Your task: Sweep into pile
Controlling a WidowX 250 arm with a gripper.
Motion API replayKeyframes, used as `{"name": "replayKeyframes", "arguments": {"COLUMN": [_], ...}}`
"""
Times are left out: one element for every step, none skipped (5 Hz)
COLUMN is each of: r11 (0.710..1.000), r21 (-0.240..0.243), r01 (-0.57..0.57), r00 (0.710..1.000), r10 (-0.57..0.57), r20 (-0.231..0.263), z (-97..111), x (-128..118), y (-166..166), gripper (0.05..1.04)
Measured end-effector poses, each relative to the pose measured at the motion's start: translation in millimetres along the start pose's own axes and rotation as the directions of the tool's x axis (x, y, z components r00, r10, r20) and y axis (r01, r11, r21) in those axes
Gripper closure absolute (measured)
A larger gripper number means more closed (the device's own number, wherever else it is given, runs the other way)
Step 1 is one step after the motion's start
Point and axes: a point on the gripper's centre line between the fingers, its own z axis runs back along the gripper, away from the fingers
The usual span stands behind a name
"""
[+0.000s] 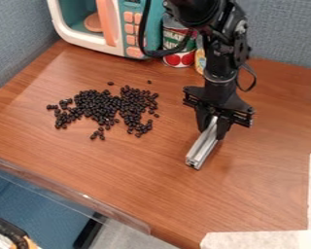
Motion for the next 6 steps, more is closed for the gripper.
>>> {"name": "replayKeyframes", "arguments": {"r11": [0.999,0.996,0.991,0.986,0.981,0.973], "r21": [0.038,0.065,0.081,0.094,0.109,0.115], "r01": [-0.013,-0.061,-0.107,-0.135,-0.163,-0.199], "r00": [1.000,0.998,0.994,0.991,0.986,0.980], "r10": [0.013,0.061,0.105,0.133,0.160,0.195], "r20": [-0.001,0.010,0.021,0.030,0.035,0.047], "z": [-0.5,-1.1,-1.1,-1.8,-2.1,-2.0], "x": [-1.2,-2.8,-3.6,-4.5,-7.3,-10.1], "y": [19.4,43.7,66.6,84.5,102.0,120.6], "gripper": [0.738,0.739,0.740,0.740,0.740,0.740]}}
